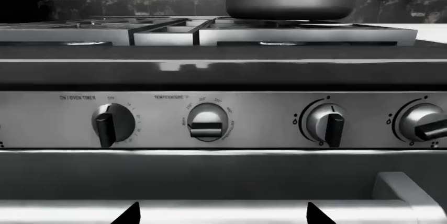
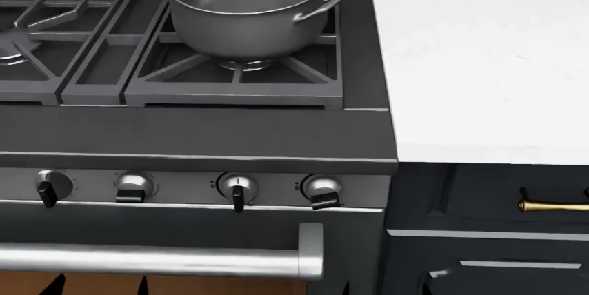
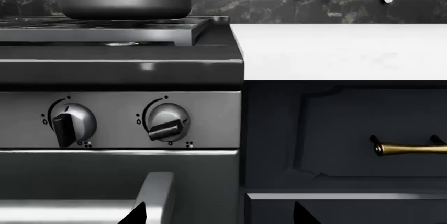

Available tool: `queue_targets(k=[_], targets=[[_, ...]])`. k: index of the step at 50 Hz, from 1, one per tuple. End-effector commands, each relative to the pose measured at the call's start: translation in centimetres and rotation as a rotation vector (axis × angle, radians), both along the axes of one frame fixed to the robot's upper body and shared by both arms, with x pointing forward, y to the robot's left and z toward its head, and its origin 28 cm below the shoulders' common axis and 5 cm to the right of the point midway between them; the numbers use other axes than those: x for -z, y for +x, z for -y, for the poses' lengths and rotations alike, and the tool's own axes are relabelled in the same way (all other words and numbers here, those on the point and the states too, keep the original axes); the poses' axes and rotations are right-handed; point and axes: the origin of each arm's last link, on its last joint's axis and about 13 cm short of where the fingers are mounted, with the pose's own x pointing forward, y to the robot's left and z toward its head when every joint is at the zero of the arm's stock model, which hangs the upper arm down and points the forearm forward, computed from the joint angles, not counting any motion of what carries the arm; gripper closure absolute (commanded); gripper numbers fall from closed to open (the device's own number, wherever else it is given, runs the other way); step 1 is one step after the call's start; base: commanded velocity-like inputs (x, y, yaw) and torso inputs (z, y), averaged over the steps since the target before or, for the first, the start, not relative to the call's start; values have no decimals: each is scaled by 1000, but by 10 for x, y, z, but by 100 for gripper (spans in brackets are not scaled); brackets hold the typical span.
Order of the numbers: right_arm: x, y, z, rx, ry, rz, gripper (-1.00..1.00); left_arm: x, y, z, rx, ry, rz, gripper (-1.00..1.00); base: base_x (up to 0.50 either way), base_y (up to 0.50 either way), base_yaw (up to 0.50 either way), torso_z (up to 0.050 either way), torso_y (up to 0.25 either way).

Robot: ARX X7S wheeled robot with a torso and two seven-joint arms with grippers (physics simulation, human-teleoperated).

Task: Turn off the front right burner of the stove.

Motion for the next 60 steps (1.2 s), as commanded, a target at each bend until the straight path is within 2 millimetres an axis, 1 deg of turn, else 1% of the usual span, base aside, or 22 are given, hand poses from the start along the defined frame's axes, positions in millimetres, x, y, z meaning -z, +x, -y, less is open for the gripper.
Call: queue_targets(k=[1,10,19,39,42,60], targets=[[0,-2,0,8,-10,-7,-100,-2,2,1,8,-3,5,-100,0,0,0,0,0],[-1,-2,1,12,-21,-21,-100,-9,8,3,15,-12,23,-100,0,0,0,0,0],[0,0,2,9,-18,-29,-100,-11,10,5,24,-5,24,-100,0,0,0,0,0],[3,1,0,2,-40,-28,-100,-8,9,4,22,-7,18,-100,0,8,0,0,0],[3,0,0,3,-52,-33,-100,-7,8,4,23,-8,17,-100,0,212,0,0,0],[2,2,0,22,-35,-34,-100,-6,8,3,20,-9,15,-100,0,498,0,0,0]])
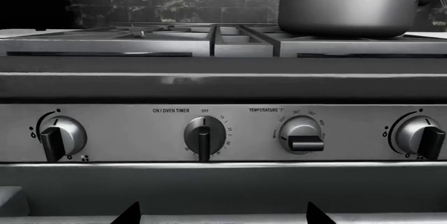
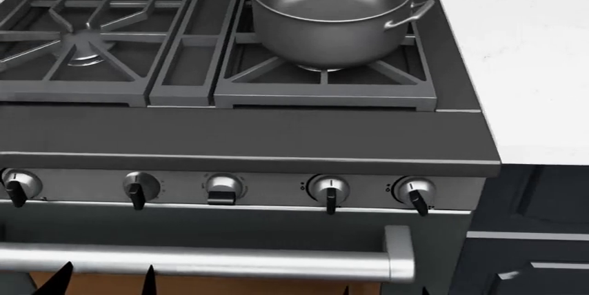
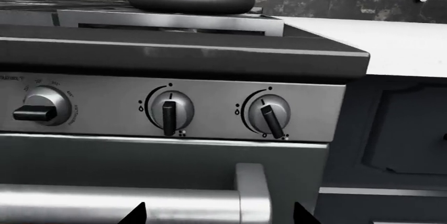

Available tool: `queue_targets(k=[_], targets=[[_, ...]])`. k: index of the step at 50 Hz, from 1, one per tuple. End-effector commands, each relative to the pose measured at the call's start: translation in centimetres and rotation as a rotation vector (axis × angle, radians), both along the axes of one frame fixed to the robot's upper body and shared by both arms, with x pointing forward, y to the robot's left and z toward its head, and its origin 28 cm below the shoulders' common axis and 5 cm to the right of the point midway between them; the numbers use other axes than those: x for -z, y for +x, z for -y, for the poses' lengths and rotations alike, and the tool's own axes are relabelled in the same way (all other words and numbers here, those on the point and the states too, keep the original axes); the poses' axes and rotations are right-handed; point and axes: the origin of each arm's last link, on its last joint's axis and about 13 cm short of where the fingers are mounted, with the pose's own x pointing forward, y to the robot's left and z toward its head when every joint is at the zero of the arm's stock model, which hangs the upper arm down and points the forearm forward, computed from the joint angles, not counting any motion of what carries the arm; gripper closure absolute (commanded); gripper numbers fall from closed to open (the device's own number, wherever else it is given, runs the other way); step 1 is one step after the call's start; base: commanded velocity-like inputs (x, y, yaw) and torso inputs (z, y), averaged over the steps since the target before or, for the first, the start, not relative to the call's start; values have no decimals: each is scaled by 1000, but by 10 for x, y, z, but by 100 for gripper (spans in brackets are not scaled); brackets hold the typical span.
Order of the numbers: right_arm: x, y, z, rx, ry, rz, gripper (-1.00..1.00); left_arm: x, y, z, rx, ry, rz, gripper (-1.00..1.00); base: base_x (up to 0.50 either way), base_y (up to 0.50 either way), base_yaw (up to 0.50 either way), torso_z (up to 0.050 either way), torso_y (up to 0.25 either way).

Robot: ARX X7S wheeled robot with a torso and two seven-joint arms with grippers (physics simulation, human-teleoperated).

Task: Turn off the front right burner of the stove.

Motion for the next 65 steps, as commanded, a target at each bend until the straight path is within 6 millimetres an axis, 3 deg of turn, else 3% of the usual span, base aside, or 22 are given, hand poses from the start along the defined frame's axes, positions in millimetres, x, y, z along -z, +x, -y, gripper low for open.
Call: queue_targets(k=[1,65], targets=[[0,1,1,13,19,1,-100,1,0,0,-1,0,-3,-100,0,0,0,0,0],[-2,6,-4,-4,2,-21,-100,3,0,0,-4,34,-9,-100,0,0,0,0,0]])
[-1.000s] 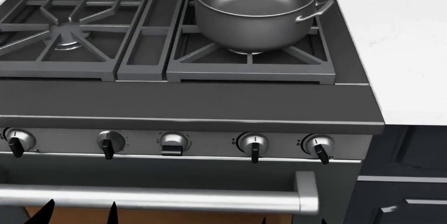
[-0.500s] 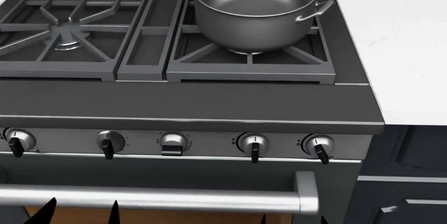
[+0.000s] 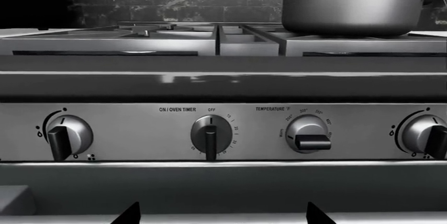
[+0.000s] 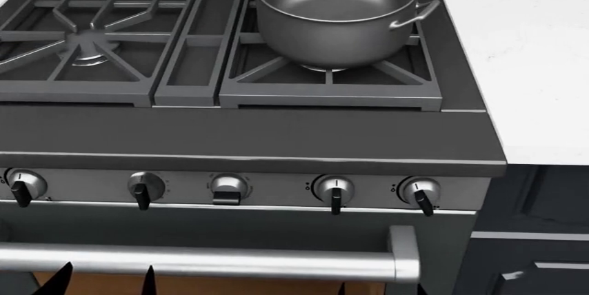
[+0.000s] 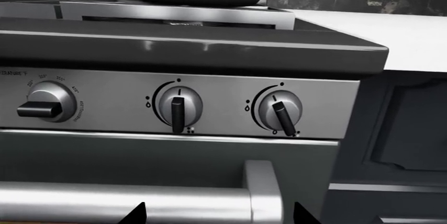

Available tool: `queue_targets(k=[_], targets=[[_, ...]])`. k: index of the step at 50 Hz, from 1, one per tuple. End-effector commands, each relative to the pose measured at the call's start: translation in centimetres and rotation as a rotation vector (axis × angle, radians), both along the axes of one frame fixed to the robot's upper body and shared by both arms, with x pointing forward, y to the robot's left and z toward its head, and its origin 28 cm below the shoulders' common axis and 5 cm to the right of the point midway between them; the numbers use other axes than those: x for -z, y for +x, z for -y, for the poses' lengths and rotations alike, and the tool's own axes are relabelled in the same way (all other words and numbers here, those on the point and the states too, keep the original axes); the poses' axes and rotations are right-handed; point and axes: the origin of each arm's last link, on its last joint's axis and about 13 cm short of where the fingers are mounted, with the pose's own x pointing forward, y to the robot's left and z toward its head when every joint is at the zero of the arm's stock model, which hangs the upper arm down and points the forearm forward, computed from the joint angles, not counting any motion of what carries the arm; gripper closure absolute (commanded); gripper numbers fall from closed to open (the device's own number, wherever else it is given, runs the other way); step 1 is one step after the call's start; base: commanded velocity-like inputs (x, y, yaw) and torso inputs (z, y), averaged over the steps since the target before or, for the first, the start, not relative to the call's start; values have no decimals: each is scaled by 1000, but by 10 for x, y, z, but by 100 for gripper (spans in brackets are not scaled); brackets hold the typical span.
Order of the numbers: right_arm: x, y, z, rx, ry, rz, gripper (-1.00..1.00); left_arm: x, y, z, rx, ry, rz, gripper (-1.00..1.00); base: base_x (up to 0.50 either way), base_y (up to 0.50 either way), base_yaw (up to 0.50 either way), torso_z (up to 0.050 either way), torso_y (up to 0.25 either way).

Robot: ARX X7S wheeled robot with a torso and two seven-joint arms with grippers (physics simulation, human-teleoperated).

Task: Turn off the front right burner of the stove.

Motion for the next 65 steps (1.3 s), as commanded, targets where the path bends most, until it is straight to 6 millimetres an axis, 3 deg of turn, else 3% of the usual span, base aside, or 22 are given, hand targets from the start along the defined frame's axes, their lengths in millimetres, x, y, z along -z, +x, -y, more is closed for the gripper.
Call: queue_targets(k=[1,47,57,62,65], targets=[[0,0,0,-1,4,6,-100,3,0,1,-1,45,-10,-100,0,0,0,-45,0],[0,2,-1,-4,8,4,-100,4,0,-2,-21,21,-16,-100,0,0,0,-50,0],[-2,6,3,110,25,-29,-100,3,0,-3,-24,6,-16,-100,0,0,0,-4,0],[-9,5,8,97,65,-22,-100,2,1,-2,-20,7,-14,-100,0,0,0,0,0],[-18,3,13,89,-7,41,-100,2,2,-2,-19,8,-14,-100,0,0,0,0,0]])
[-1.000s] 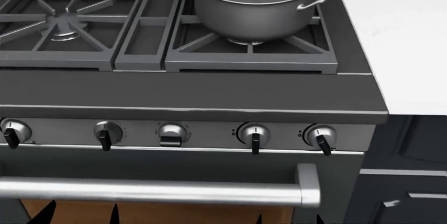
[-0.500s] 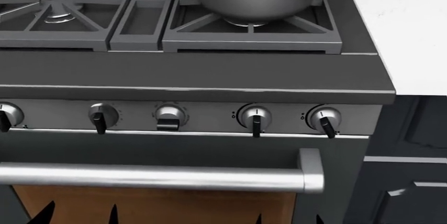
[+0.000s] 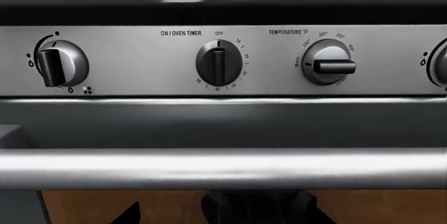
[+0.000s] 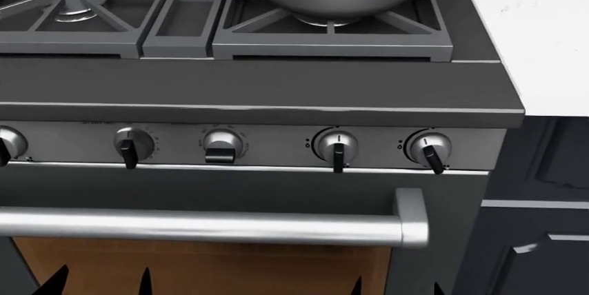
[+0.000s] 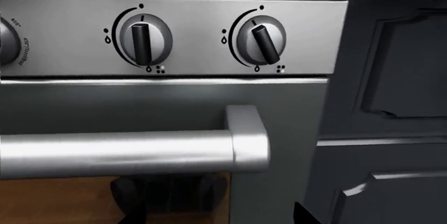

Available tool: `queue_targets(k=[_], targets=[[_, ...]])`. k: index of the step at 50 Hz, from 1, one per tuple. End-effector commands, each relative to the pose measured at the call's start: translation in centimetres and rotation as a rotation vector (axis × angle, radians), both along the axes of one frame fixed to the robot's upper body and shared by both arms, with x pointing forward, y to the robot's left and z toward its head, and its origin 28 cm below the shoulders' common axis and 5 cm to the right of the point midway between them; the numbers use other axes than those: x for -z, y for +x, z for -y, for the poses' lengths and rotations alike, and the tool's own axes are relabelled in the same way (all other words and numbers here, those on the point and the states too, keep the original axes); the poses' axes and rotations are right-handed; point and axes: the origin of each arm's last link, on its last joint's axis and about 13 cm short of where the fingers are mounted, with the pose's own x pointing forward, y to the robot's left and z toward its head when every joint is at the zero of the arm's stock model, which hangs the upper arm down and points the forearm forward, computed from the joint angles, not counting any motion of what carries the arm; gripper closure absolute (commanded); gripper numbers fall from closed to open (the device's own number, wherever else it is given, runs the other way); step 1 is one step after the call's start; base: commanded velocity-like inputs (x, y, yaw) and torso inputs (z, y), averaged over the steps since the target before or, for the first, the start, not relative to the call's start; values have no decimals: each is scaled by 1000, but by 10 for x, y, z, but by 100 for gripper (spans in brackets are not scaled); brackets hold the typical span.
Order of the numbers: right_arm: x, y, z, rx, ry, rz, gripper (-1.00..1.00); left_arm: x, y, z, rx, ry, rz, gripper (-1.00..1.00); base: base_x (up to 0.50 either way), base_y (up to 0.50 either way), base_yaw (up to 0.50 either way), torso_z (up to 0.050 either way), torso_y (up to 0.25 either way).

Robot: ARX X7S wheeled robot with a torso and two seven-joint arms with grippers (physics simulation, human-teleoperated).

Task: Turn off the front right burner of the stove.

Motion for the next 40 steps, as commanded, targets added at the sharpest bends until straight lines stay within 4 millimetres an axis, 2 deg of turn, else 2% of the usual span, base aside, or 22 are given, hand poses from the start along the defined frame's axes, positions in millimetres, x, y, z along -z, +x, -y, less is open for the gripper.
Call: queue_targets(k=[1,12,21,40], targets=[[-16,-1,10,24,-76,63,-100,-2,1,1,3,-5,3,-100,0,0,0,0,0],[-38,13,19,52,-138,87,-100,-1,1,0,-1,-3,2,-100,0,0,0,0,0],[-51,14,23,62,-139,105,-100,0,1,0,0,-1,2,-100,0,0,0,0,0],[-73,45,32,27,-201,124,-100,1,2,-1,-5,5,-1,-100,0,0,0,0,0]])
